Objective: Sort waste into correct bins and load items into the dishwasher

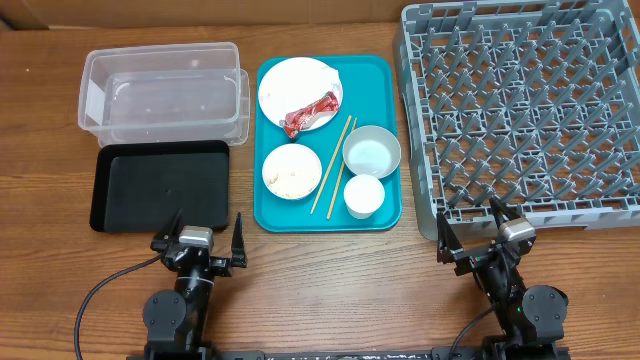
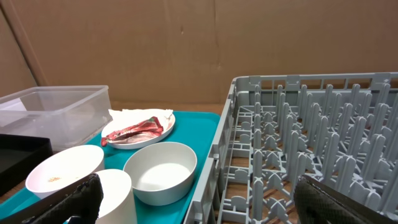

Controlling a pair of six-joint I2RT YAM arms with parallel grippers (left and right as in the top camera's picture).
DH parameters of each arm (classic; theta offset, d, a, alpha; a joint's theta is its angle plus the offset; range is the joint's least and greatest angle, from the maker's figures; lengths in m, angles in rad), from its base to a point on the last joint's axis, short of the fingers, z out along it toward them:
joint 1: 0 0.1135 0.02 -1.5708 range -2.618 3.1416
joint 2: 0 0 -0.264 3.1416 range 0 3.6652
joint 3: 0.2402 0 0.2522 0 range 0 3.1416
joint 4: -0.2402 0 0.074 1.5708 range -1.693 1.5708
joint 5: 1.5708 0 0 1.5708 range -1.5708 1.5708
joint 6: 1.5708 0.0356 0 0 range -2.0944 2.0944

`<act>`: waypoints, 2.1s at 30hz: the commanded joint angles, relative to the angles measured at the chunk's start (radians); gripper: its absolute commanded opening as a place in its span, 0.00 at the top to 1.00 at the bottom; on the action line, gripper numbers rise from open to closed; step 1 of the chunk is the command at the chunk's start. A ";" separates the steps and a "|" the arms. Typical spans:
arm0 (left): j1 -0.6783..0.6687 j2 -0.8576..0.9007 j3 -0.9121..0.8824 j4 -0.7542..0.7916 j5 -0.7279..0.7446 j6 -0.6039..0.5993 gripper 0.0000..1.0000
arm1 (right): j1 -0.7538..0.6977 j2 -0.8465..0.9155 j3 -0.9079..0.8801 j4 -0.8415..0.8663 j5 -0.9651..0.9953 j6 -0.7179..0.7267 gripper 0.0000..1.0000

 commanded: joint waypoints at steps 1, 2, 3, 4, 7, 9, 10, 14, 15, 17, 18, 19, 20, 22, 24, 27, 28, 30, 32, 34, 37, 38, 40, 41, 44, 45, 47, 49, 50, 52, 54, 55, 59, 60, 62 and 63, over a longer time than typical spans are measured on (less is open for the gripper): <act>0.007 -0.010 -0.005 0.000 -0.007 0.019 0.00 | 0.000 -0.012 -0.011 0.006 -0.001 0.004 0.00; 0.007 -0.010 -0.005 0.000 -0.007 0.019 0.00 | 0.000 -0.012 -0.011 0.006 -0.001 0.004 0.00; 0.007 -0.010 -0.005 0.000 -0.006 0.019 0.00 | 0.000 -0.012 -0.011 0.006 -0.001 0.004 0.00; 0.007 -0.010 -0.005 0.000 -0.007 0.019 0.00 | 0.000 -0.012 -0.011 0.006 -0.001 0.004 0.00; 0.007 -0.010 -0.005 0.000 -0.006 0.019 0.00 | 0.000 -0.012 -0.011 0.006 -0.001 0.004 0.00; 0.007 -0.010 -0.005 0.000 -0.006 0.019 0.00 | 0.000 -0.012 -0.011 0.006 -0.001 0.004 0.00; 0.007 -0.010 -0.005 0.000 -0.007 0.019 0.00 | 0.000 -0.012 -0.011 0.006 -0.001 0.004 0.00; 0.007 -0.010 -0.005 0.000 -0.006 0.019 0.00 | 0.000 -0.012 -0.011 0.006 -0.001 0.004 0.00; 0.007 -0.010 -0.005 0.000 -0.006 0.019 0.00 | 0.000 -0.012 -0.011 0.006 -0.001 0.004 0.00; 0.007 -0.010 -0.005 0.000 -0.007 0.019 0.00 | 0.000 -0.012 -0.011 0.006 -0.001 0.004 0.00; 0.007 -0.010 -0.005 0.000 -0.006 0.019 0.00 | 0.000 -0.012 -0.011 0.006 -0.001 0.004 0.00; 0.007 -0.010 -0.005 0.000 -0.007 0.019 0.00 | 0.000 -0.012 -0.011 0.006 -0.001 0.004 0.00; 0.007 -0.010 -0.005 0.000 -0.007 0.019 0.00 | 0.000 -0.012 -0.011 0.006 -0.001 0.004 0.00; 0.007 -0.010 -0.005 0.000 -0.007 0.019 0.00 | 0.000 -0.012 -0.011 0.006 -0.001 0.004 0.00; 0.007 -0.010 -0.005 0.000 -0.006 0.019 0.00 | 0.000 -0.012 -0.011 0.006 -0.001 0.004 0.00; 0.007 -0.010 -0.005 0.000 -0.007 0.019 0.00 | 0.000 -0.012 -0.011 0.006 -0.001 0.004 0.00; 0.007 -0.010 -0.005 0.000 -0.007 0.019 0.00 | 0.000 -0.012 -0.011 0.006 -0.001 0.004 0.00; 0.007 -0.010 -0.005 0.000 -0.007 0.019 0.00 | 0.000 -0.012 -0.011 0.006 -0.001 0.004 0.00; 0.007 -0.010 -0.005 0.000 -0.007 0.019 0.00 | 0.000 -0.012 -0.011 0.006 -0.001 0.004 0.00; 0.007 -0.010 -0.005 0.000 -0.007 0.019 0.00 | 0.000 -0.012 -0.011 0.006 -0.001 0.004 0.00; 0.007 -0.010 -0.005 0.000 -0.007 0.019 0.00 | 0.000 -0.012 -0.011 0.006 -0.001 0.004 0.00; 0.007 -0.010 -0.005 0.000 -0.007 0.019 0.00 | 0.000 -0.012 -0.011 0.006 -0.001 0.004 0.00; 0.007 -0.010 -0.005 0.000 -0.007 0.019 0.00 | 0.000 -0.012 -0.011 0.006 -0.001 0.004 0.00; 0.007 -0.010 -0.005 0.000 -0.006 0.019 0.00 | 0.000 -0.012 -0.011 0.006 -0.001 0.004 0.00; 0.007 -0.010 -0.005 0.000 -0.007 0.019 0.00 | 0.000 -0.012 -0.011 0.006 -0.001 0.004 0.00; 0.007 -0.010 -0.005 0.000 -0.006 0.019 0.00 | 0.000 -0.012 -0.011 0.006 -0.001 0.004 0.00; 0.007 -0.010 -0.005 0.000 -0.006 0.019 0.00 | 0.000 -0.012 -0.011 0.010 -0.001 0.004 0.00; 0.007 -0.010 -0.005 0.000 -0.007 0.019 0.00 | 0.000 -0.012 -0.011 0.010 -0.001 0.004 0.00; 0.007 -0.010 -0.005 0.000 -0.007 0.019 0.00 | 0.000 -0.012 -0.011 0.009 -0.001 0.004 0.00; 0.007 -0.010 -0.005 0.000 -0.007 0.020 0.00 | 0.000 -0.012 -0.011 0.011 0.027 0.003 0.00; 0.007 -0.010 -0.005 0.000 -0.006 0.019 0.00 | 0.000 -0.012 -0.011 0.010 0.041 0.003 0.00; 0.007 -0.010 -0.005 0.000 -0.007 0.019 0.00 | 0.000 -0.012 -0.011 0.010 0.041 0.003 0.00; 0.007 -0.010 -0.005 0.000 -0.007 0.020 0.00 | 0.000 -0.012 -0.011 0.011 0.040 0.003 0.00; 0.007 -0.010 -0.005 0.000 -0.007 0.019 0.00 | 0.000 -0.012 -0.011 0.011 0.040 0.004 0.00; 0.007 -0.010 -0.005 0.000 -0.007 0.019 0.00 | 0.000 -0.012 -0.010 0.011 0.041 0.003 0.00; 0.007 -0.010 -0.005 0.000 -0.007 0.019 0.00 | 0.000 -0.012 -0.010 0.013 0.041 0.003 0.00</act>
